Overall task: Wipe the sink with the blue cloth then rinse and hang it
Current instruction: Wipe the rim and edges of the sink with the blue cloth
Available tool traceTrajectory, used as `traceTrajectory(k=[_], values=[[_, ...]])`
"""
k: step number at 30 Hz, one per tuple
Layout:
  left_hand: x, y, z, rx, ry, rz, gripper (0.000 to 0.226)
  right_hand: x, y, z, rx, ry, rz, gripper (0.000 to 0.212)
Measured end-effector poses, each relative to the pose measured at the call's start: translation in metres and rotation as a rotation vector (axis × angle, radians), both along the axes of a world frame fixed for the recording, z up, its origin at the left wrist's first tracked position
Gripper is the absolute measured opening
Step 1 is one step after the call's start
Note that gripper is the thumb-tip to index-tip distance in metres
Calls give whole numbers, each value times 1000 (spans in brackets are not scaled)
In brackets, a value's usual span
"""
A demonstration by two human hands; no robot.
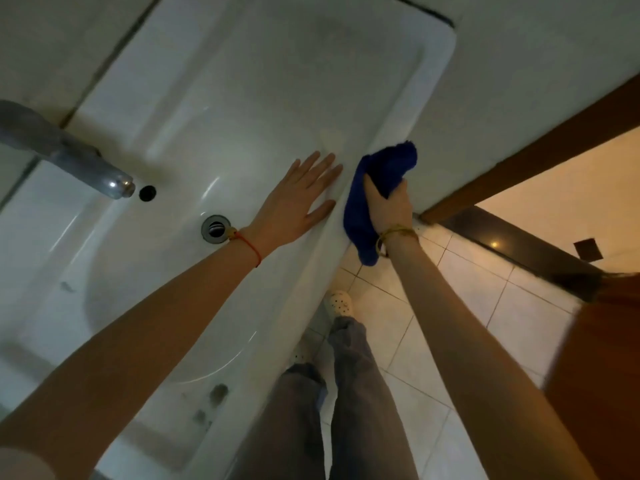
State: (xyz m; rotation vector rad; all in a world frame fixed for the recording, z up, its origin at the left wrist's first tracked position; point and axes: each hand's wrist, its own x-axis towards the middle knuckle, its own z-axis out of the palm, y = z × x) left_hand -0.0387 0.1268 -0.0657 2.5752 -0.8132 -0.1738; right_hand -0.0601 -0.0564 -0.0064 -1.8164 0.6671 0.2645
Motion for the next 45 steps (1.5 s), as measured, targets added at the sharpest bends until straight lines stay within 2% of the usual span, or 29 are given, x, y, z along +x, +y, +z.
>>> traceTrajectory(k=[3, 5, 6, 9, 12, 15, 17, 20, 22, 26, 29, 32, 36, 40, 45], values=[[-3, 1, 3, 18, 43, -13, 67, 9, 4, 3, -18, -18, -51, 45], [-1, 0, 3, 17, 59, -26, 67, -7, 15, 0, -53, -44, -95, 65], [0, 0, 2, 19, 57, -32, 67, -22, 22, -3, -52, -53, -105, 67], [0, 0, -1, 26, 63, -28, 67, -89, 50, -17, 22, -66, -58, 46], [-1, 1, 1, 21, 86, -23, 63, -139, 72, -21, 35, -18, -32, 56], [-3, 1, 2, 26, 94, -28, 62, -117, 60, -25, 25, 38, 11, 55], [-4, 1, 2, 41, 93, -30, 63, -84, 46, -22, -15, 5, 4, 58], [-3, 3, 4, 53, 87, -39, 62, -56, 41, -22, -102, 8, -70, 76], [-2, 1, 3, 54, 84, -41, 61, -76, 54, -20, -108, -7, -93, 83], [-2, 0, 1, 16, 91, -19, 60, -174, 95, -18, 49, -21, -74, 73], [-3, 2, 0, 5, 81, -18, 60, -212, 114, -17, 35, -27, -32, 59], [-2, 2, 1, 7, 82, -15, 60, -178, 98, -18, 47, 14, -36, 62], [1, 4, 1, 29, 72, -33, 64, -80, 58, -19, -87, 11, -122, 89], [3, 4, 3, 47, 42, -51, 70, -48, 49, -12, -192, 7, -109, 68], [17, -6, 0, 46, -33, -5, 63, -81, 55, -16, -199, 15, -28, 66]])
